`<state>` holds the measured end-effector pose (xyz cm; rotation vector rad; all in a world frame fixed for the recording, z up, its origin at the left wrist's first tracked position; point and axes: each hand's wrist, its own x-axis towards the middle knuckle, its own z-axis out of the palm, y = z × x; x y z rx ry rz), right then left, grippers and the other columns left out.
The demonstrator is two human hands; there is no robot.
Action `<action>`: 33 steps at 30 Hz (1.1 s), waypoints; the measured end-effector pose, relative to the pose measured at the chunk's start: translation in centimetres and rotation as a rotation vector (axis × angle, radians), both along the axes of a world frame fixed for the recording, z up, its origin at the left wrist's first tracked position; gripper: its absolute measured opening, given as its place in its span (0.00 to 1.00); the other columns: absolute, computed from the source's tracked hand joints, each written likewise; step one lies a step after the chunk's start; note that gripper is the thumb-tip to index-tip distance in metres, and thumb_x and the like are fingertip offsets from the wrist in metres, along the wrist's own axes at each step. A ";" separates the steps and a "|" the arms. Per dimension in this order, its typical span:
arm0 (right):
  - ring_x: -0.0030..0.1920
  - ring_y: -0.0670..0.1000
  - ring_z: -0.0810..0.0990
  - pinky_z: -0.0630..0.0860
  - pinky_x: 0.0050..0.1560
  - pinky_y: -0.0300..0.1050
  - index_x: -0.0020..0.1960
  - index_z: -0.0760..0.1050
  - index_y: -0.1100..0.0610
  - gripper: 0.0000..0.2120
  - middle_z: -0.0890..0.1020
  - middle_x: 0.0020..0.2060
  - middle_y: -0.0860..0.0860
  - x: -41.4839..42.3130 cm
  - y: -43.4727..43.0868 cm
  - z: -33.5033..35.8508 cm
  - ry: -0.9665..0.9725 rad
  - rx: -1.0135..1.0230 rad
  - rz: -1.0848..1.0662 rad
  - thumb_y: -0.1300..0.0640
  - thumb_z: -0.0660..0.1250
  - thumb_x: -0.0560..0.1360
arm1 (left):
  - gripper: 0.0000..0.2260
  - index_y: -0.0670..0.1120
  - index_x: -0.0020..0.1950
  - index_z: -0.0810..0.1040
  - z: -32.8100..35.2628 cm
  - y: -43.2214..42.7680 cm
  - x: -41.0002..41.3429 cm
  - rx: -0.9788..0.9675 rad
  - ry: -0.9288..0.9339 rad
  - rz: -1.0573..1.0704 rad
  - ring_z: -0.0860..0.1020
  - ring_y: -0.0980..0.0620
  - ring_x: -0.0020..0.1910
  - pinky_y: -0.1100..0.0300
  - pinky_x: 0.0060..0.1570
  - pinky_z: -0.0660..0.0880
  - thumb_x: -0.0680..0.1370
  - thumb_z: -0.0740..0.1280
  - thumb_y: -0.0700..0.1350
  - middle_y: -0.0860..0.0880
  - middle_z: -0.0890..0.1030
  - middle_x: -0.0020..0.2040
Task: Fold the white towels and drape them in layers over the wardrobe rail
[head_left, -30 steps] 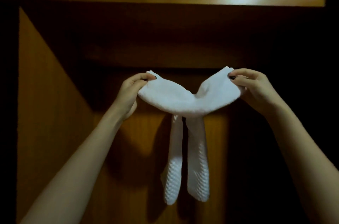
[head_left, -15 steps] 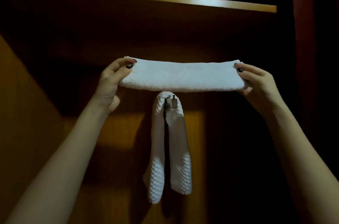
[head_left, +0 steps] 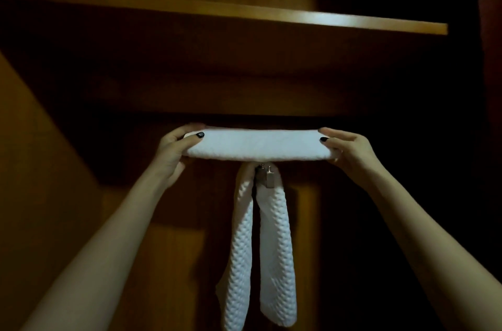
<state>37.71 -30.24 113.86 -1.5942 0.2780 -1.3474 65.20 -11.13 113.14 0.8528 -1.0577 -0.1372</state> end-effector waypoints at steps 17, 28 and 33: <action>0.38 0.53 0.79 0.75 0.39 0.45 0.54 0.76 0.72 0.10 0.80 0.42 0.60 9.8 -8.7 -4.5 0.047 0.374 0.023 0.70 0.67 0.74 | 0.14 0.31 0.63 0.73 -3.8 -6.1 1.7 0.313 0.342 0.268 0.77 0.57 0.38 0.70 0.31 0.74 0.79 0.64 0.35 0.45 0.80 0.44; 0.42 0.56 0.82 0.79 0.47 0.52 0.46 0.83 0.62 0.14 0.84 0.42 0.63 8.7 -7.2 -8.0 0.378 0.003 -0.017 0.53 0.64 0.80 | 0.06 0.39 0.47 0.80 -6.5 -6.7 2.1 0.435 0.057 0.374 0.77 0.55 0.27 0.64 0.26 0.71 0.79 0.64 0.38 0.48 0.80 0.30; 0.52 0.40 0.79 0.76 0.52 0.33 0.61 0.78 0.53 0.22 0.81 0.52 0.44 7.7 -3.9 -4.7 0.363 -0.264 0.091 0.43 0.51 0.83 | 0.16 0.51 0.36 0.76 -4.2 -7.0 -1.0 0.385 -0.320 0.539 0.72 0.63 0.27 0.66 0.31 0.67 0.83 0.59 0.45 0.55 0.76 0.28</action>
